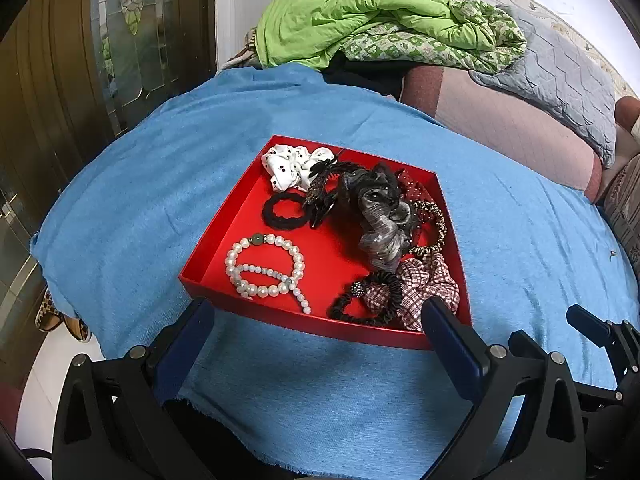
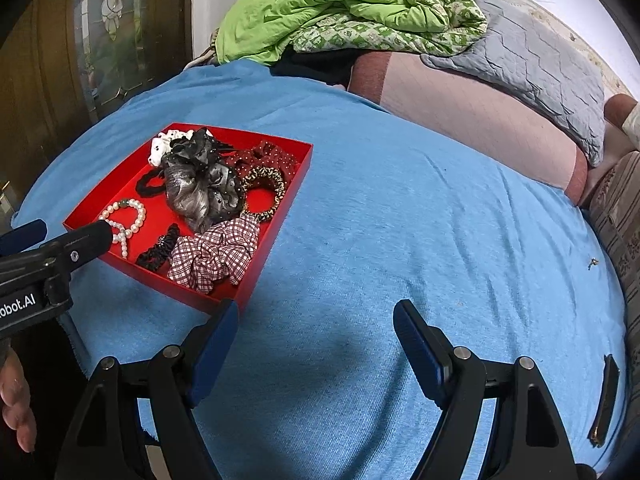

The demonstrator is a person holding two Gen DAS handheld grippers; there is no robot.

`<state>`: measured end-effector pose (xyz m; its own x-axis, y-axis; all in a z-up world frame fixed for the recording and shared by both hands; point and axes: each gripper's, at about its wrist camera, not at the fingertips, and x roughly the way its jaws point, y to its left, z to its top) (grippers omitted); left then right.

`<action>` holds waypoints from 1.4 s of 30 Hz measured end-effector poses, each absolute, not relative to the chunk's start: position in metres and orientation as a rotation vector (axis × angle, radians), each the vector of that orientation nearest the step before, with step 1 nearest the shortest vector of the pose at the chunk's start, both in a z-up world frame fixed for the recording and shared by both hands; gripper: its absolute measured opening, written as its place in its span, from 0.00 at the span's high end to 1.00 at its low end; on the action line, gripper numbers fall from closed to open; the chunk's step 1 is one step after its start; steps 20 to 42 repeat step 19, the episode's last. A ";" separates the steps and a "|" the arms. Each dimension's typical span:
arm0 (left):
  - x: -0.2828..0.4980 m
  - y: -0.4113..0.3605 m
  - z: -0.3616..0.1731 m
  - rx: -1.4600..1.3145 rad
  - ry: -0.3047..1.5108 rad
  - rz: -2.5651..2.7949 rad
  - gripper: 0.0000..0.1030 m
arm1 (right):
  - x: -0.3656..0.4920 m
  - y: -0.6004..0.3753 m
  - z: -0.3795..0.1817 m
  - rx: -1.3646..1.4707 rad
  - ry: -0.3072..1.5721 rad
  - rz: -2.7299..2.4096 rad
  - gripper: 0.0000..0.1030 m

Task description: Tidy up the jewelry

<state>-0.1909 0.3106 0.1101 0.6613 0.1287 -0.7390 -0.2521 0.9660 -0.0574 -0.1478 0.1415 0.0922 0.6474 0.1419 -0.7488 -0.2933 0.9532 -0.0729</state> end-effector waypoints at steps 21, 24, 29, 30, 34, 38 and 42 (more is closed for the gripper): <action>-0.167 0.247 0.136 -0.016 0.818 0.217 0.00 | -0.143 0.095 0.085 -0.057 0.850 0.269 0.17; -0.167 0.247 0.136 -0.016 0.818 0.217 0.00 | -0.143 0.095 0.085 -0.057 0.850 0.269 0.17; -0.167 0.247 0.136 -0.016 0.818 0.217 0.00 | -0.143 0.095 0.085 -0.057 0.850 0.269 0.17; -0.167 0.247 0.136 -0.016 0.818 0.217 0.00 | -0.143 0.095 0.085 -0.057 0.850 0.269 0.17; -0.167 0.247 0.136 -0.016 0.818 0.217 0.00 | -0.143 0.095 0.085 -0.057 0.850 0.269 0.17; -0.167 0.247 0.136 -0.016 0.818 0.217 0.00 | -0.143 0.095 0.085 -0.057 0.850 0.269 0.17; -0.167 0.247 0.136 -0.016 0.818 0.217 0.00 | -0.143 0.095 0.085 -0.057 0.850 0.269 0.17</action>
